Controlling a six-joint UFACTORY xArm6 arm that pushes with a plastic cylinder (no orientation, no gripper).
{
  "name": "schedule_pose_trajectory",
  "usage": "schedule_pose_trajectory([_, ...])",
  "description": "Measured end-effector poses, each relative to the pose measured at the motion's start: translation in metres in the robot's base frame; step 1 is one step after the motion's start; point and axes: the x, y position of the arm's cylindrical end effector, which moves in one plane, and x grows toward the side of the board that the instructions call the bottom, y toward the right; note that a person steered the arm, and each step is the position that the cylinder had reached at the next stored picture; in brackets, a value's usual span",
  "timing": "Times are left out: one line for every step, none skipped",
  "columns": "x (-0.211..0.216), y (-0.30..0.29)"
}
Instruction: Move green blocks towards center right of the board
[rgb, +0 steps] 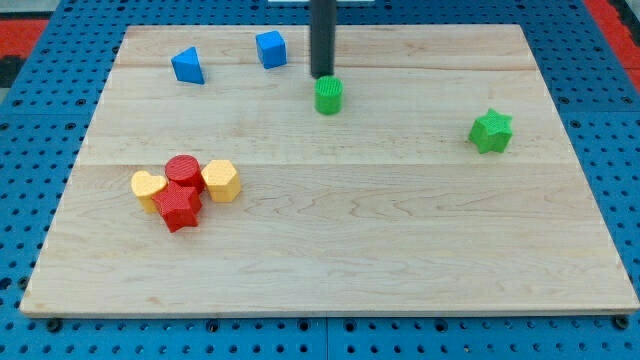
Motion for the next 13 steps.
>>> schedule_pose_trajectory([0.049, 0.031])
schedule_pose_trajectory([0.092, 0.057])
schedule_pose_trajectory([0.088, 0.015])
schedule_pose_trajectory([0.140, 0.052])
schedule_pose_trajectory([0.143, 0.108])
schedule_pose_trajectory([0.139, 0.055])
schedule_pose_trajectory([0.131, 0.001])
schedule_pose_trajectory([0.115, 0.066])
schedule_pose_trajectory([0.115, 0.115])
schedule_pose_trajectory([0.104, 0.100])
schedule_pose_trajectory([0.099, 0.107])
schedule_pose_trajectory([0.099, 0.140])
schedule_pose_trajectory([0.100, 0.144])
